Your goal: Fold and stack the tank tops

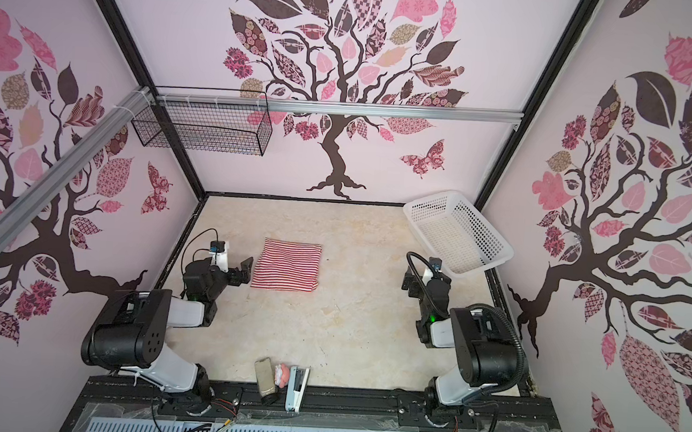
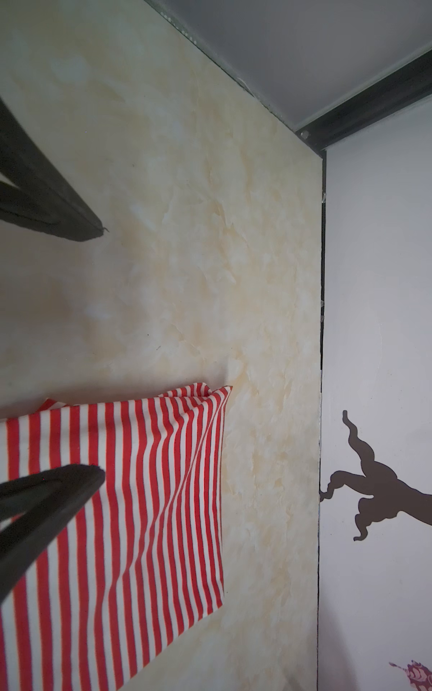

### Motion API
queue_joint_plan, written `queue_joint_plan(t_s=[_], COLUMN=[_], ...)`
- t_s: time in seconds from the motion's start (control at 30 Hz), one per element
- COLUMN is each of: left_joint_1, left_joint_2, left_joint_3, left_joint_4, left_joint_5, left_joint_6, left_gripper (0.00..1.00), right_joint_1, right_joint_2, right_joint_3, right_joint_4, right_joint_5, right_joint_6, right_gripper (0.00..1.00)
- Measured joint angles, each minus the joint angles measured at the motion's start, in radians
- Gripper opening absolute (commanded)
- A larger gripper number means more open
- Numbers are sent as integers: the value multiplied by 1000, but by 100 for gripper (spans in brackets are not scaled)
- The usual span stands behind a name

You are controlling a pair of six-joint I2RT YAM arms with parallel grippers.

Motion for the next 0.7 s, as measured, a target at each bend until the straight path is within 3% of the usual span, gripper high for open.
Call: queue_joint_plan(t_s=[0.7], left_joint_1=[-32], left_joint_2=[0], left_joint_3=[1], left_joint_4=[-10], left_joint_5=[-45], left_joint_6=[2], left_gripper=[97], right_joint_1=[-1], right_joint_2=[0], right_joint_3=[0], right_joint_4=[-2], right_joint_5=[0], right_joint_6=[0], right_gripper=[100])
